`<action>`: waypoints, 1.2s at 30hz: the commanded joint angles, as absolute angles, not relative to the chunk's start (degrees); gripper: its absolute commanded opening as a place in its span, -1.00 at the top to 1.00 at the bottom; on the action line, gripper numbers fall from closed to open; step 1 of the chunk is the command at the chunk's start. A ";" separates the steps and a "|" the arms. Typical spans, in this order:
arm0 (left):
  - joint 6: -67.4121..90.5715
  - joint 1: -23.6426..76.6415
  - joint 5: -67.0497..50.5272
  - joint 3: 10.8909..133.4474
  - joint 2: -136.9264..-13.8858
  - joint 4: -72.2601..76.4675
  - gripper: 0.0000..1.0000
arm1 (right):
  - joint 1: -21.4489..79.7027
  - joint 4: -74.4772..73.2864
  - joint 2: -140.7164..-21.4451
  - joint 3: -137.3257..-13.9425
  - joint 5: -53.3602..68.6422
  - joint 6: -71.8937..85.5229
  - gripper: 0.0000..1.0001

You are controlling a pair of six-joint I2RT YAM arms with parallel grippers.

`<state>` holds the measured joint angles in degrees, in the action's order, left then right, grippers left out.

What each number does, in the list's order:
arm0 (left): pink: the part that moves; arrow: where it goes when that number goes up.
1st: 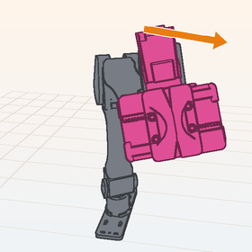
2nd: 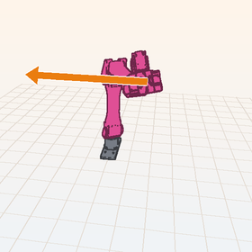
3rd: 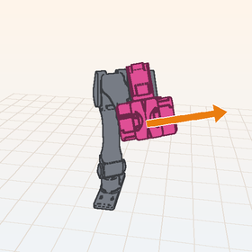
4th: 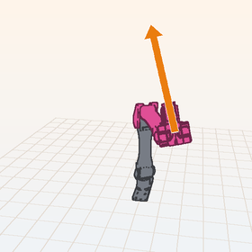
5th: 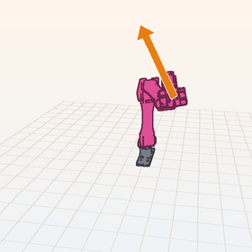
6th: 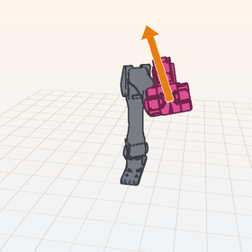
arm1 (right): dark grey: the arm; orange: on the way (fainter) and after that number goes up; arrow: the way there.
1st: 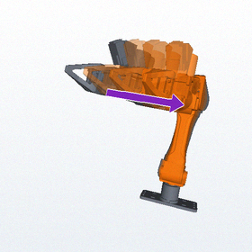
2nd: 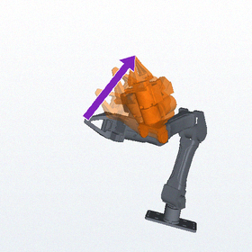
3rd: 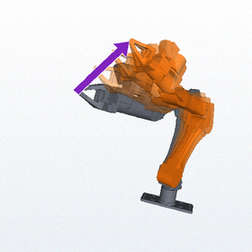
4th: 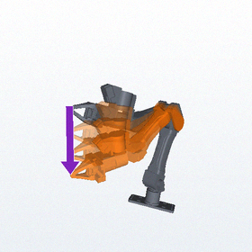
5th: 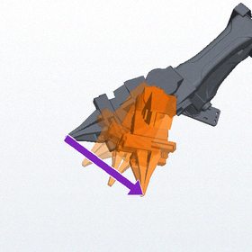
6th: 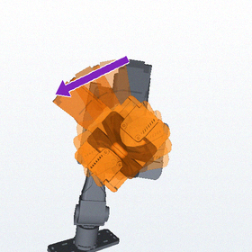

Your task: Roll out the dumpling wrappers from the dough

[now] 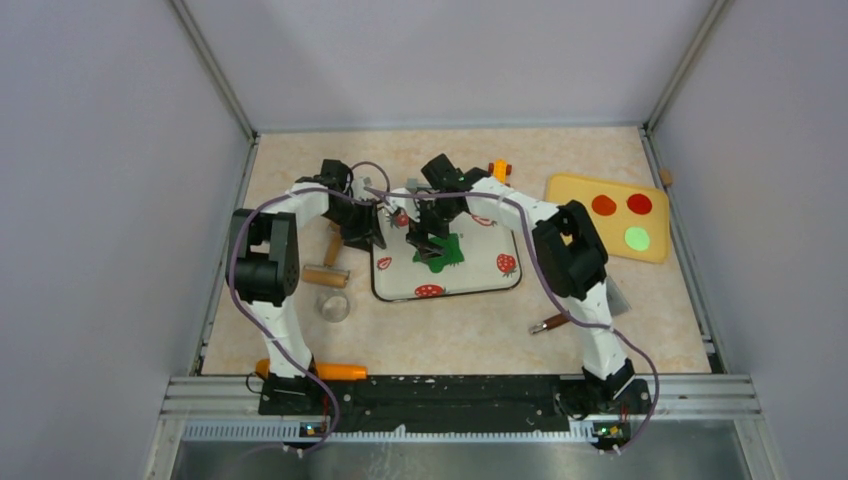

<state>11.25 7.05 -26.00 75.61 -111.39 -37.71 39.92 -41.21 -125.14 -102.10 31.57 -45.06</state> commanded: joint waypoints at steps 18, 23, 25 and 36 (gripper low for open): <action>10.99 6.99 -28.72 75.90 -112.77 -36.74 0.19 | 41.83 -39.32 -129.64 -100.61 26.40 -39.90 -0.28; 11.07 6.94 -27.11 76.80 -113.11 -37.29 0.20 | 43.13 -35.64 -125.24 -94.44 23.82 -42.04 -0.36; 11.07 6.94 -26.74 76.99 -113.20 -37.36 0.20 | 43.88 -36.09 -124.75 -93.47 23.27 -42.84 -0.36; 10.90 6.90 -25.83 77.60 -112.80 -37.87 0.20 | 45.40 -33.82 -125.41 -89.54 17.28 -42.10 -0.04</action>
<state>11.22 6.81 -27.16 76.07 -112.68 -38.09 44.10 -30.44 -123.61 -92.62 22.09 -41.80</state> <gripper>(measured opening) 0.400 0.557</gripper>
